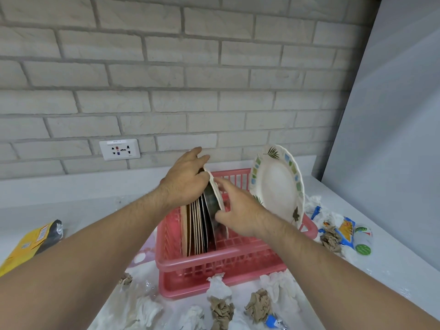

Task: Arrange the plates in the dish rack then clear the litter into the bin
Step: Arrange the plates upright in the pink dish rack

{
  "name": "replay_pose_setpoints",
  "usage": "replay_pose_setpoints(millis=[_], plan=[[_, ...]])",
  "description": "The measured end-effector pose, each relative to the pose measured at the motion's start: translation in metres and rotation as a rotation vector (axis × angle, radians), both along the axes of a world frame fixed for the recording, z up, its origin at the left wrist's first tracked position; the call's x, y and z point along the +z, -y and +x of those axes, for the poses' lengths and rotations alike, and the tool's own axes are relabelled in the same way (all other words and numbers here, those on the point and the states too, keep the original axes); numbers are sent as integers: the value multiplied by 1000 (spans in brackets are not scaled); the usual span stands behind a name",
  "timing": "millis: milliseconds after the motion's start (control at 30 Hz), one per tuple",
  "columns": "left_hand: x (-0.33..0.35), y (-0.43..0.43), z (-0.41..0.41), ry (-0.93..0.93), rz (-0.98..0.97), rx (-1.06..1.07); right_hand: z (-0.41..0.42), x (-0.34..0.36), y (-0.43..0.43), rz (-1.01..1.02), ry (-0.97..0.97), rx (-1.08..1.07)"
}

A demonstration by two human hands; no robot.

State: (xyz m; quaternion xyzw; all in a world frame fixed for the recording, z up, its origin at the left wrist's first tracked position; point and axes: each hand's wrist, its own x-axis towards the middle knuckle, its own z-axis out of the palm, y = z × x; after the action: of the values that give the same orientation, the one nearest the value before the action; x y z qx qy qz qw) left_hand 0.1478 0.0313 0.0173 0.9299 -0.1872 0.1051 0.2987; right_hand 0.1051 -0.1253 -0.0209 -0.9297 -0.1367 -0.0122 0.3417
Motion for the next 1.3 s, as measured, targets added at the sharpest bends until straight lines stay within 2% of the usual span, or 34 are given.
replay_pose_setpoints(millis=[133,200,300,433,500,733,933,1300], plan=[[0,6,-3,39,-14,30,6,0,-1,69,-66,-26],[0,7,-4,73,-25,63,7,1,-4,98,-1,-71],[-2,7,-3,80,-80,64,8,-3,-11,-18,179,-134],[-2,4,-2,49,-126,-29,10,4,-22,-161,298,-209],[-2,1,0,50,-111,-48,7,14,-22,-226,318,-228],[-3,-1,2,20,-94,-45,-7,67,22,-268,382,-413],[-5,3,2,68,-56,11,-10,84,59,-350,343,-540],[-6,6,1,70,-32,25,-2,35,57,-365,262,-521]])
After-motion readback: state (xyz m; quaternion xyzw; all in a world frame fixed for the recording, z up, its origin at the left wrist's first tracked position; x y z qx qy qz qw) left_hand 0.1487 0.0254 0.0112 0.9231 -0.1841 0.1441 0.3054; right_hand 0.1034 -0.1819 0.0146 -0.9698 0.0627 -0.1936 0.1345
